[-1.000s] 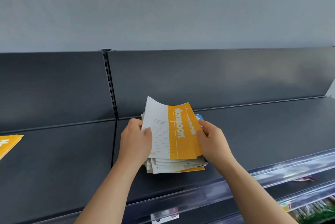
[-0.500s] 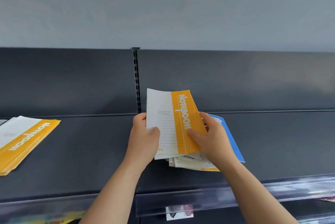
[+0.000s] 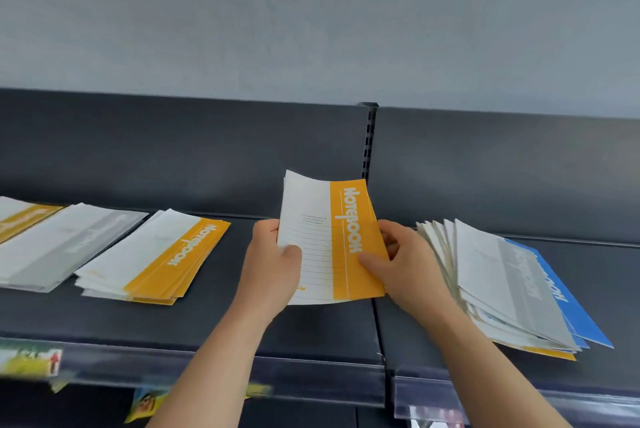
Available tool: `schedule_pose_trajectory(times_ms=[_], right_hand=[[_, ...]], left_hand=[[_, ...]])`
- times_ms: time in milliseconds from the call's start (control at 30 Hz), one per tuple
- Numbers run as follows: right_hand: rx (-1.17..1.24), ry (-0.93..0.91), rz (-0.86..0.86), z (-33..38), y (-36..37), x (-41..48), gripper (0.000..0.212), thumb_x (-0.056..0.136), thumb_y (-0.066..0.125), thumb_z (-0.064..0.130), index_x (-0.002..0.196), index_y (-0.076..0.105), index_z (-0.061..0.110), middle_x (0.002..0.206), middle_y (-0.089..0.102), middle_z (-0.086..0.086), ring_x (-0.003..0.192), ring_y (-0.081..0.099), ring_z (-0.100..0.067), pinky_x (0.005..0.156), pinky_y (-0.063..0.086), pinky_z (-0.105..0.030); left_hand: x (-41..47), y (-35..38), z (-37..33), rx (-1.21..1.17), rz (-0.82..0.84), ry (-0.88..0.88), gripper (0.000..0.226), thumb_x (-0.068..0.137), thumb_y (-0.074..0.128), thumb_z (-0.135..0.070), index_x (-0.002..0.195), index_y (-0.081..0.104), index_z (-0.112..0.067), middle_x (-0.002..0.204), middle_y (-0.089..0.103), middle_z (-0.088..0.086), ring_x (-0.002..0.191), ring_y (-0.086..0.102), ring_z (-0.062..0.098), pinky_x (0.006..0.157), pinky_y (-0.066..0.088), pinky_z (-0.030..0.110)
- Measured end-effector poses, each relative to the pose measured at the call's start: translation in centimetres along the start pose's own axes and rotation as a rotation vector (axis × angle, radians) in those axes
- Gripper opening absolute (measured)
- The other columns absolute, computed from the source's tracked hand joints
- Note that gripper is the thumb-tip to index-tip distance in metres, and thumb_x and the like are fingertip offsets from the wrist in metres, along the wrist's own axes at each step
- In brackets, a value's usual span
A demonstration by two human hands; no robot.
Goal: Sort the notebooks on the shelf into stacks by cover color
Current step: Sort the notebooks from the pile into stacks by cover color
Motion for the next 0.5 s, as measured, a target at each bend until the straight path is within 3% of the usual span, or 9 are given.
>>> schedule_pose_trajectory(times_ms=[233, 400, 500], right_hand=[[0.038, 0.006, 0.045, 6.1, 10.2, 0.3, 0.032, 0.083, 0.066, 0.029, 0.113, 0.059, 0.033, 0.106, 0.062, 0.01, 0.09, 0.062, -0.009, 0.077, 0.057, -0.034], [0.049, 0.005, 0.068, 10.2, 17.3, -0.1, 0.03, 0.086, 0.065, 0.03, 0.115, 0.054, 0.032, 0.11, 0.06, 0.008, 0.09, 0.061, -0.011, 0.071, 0.054, -0.026], [0.042, 0.0, 0.095, 12.3, 21.0, -0.2, 0.036, 0.086, 0.064, 0.033, 0.12, 0.051, 0.033, 0.112, 0.058, 0.008, 0.09, 0.06, -0.01, 0.066, 0.051, -0.021]], left_hand=[[1.7, -11.4, 3.7, 0.016, -0.027, -0.04, 0.033, 0.091, 0.047, -0.004, 0.116, 0.049, -0.024, 0.113, 0.06, -0.011, 0.099, 0.059, 0.01, 0.059, 0.045, 0.016], [2.7, -18.9, 6.2, 0.057, -0.021, -0.031, 0.04, 0.092, 0.046, -0.003, 0.11, 0.048, -0.039, 0.102, 0.058, -0.022, 0.091, 0.056, -0.001, 0.061, 0.045, 0.017], [3.2, -22.6, 7.4, 0.116, -0.042, -0.007, 0.036, 0.095, 0.048, -0.008, 0.112, 0.048, -0.04, 0.108, 0.057, -0.02, 0.093, 0.056, 0.005, 0.057, 0.042, 0.011]])
Point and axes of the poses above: each hand's wrist, its own x-axis towards the middle knuckle, its own y-axis out of the palm, z = x × y, the point moved 8 cm from there along x, towards the middle knuckle
